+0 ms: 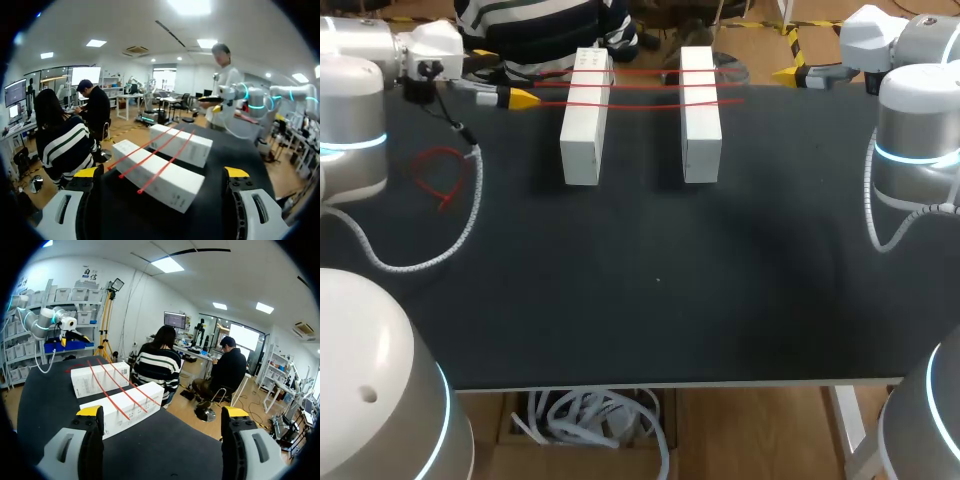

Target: Grab the tape and strap the tape.

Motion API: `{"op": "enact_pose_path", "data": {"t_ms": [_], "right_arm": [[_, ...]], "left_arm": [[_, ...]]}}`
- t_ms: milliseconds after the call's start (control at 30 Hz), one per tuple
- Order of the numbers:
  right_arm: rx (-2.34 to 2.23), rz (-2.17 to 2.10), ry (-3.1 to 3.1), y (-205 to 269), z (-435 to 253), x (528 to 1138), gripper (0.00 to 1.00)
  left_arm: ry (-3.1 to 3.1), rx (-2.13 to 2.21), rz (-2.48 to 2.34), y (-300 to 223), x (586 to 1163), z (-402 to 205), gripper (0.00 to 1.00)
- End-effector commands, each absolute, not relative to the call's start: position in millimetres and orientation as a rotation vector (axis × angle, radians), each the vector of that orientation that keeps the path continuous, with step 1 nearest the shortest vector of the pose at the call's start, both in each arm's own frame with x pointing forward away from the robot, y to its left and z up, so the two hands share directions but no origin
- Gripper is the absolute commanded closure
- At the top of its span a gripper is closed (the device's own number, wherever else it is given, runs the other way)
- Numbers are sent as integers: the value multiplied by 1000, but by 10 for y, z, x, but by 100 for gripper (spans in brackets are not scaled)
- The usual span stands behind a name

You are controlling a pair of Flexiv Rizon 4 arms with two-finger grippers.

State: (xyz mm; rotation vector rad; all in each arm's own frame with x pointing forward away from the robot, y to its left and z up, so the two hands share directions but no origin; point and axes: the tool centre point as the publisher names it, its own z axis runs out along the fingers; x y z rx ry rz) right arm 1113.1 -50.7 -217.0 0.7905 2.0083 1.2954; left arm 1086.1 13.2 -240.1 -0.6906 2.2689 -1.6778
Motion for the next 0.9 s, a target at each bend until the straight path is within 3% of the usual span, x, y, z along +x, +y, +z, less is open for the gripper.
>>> {"op": "enact_pose_path", "data": {"t_ms": [33,100,133,233,333,567,667,900], "right_arm": [[791,1295,2009,-506,-2170,11134,0],[791,1295,2009,-506,-2170,11134,0],[791,1295,2009,-506,-2170,11134,0],[791,1295,2009,-506,-2170,11134,0],[791,1295,2009,-506,-2170,11134,0],[791,1295,2009,-506,-2170,11134,0],[791,1295,2009,-506,-2170,11134,0],[791,1295,2009,-506,-2170,11134,0]], "left_arm": [[2317,-642,-1774,169,10974,-2486,0],[2325,-595,-1789,170,10966,-2505,22],[2330,-581,-1793,165,10956,-2511,48],[2335,-553,-1811,149,10941,-2534,62],[2330,-529,-1838,128,10942,-2546,54],[2329,-461,-1878,74,10973,-2581,53],[2334,-432,-1895,61,10991,-2602,60],[2328,-361,-1953,36,11068,-2649,55]]}}
